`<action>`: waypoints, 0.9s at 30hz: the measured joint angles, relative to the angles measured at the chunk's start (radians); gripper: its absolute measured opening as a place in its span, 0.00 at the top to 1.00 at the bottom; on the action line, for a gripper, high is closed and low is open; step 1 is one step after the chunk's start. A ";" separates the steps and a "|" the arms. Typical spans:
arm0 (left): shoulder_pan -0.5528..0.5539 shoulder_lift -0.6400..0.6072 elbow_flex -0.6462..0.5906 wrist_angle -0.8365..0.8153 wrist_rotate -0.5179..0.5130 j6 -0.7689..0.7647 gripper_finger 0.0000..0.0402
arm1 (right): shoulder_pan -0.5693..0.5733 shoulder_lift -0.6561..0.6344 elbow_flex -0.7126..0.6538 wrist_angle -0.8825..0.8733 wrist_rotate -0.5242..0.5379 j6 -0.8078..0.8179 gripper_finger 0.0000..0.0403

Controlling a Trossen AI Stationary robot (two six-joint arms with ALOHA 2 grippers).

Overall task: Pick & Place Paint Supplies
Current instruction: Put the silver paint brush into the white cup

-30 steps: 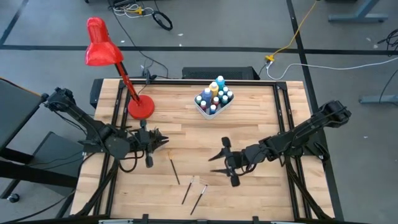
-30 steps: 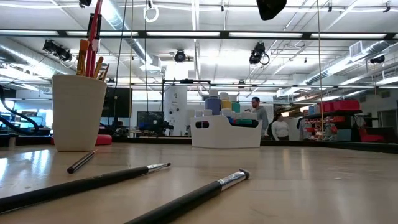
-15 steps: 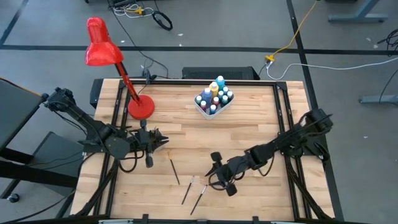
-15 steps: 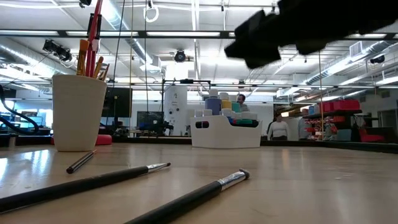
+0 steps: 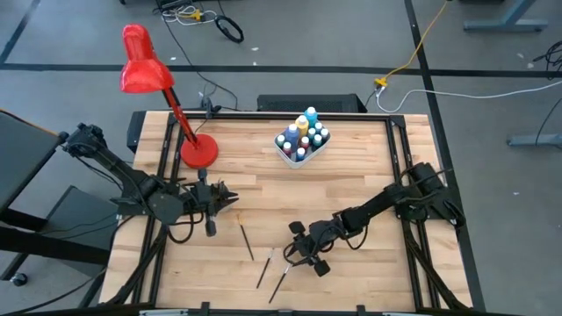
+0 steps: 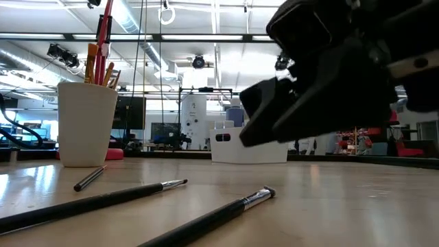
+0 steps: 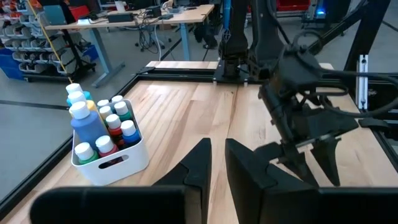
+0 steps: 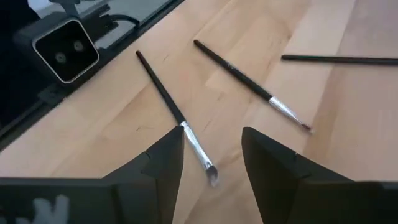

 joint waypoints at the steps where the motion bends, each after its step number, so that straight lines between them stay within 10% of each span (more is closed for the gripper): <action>1: 0.000 0.000 0.000 0.000 0.000 0.000 0.86 | 0.000 0.017 0.001 0.022 0.000 0.001 0.59; 14: 0.000 0.000 0.000 0.000 0.000 0.000 0.86 | 0.001 0.099 0.002 0.045 0.004 -0.003 0.63; 27: 0.000 0.000 0.000 -0.001 0.000 0.000 0.86 | -0.001 0.091 0.003 -0.007 0.012 0.036 0.98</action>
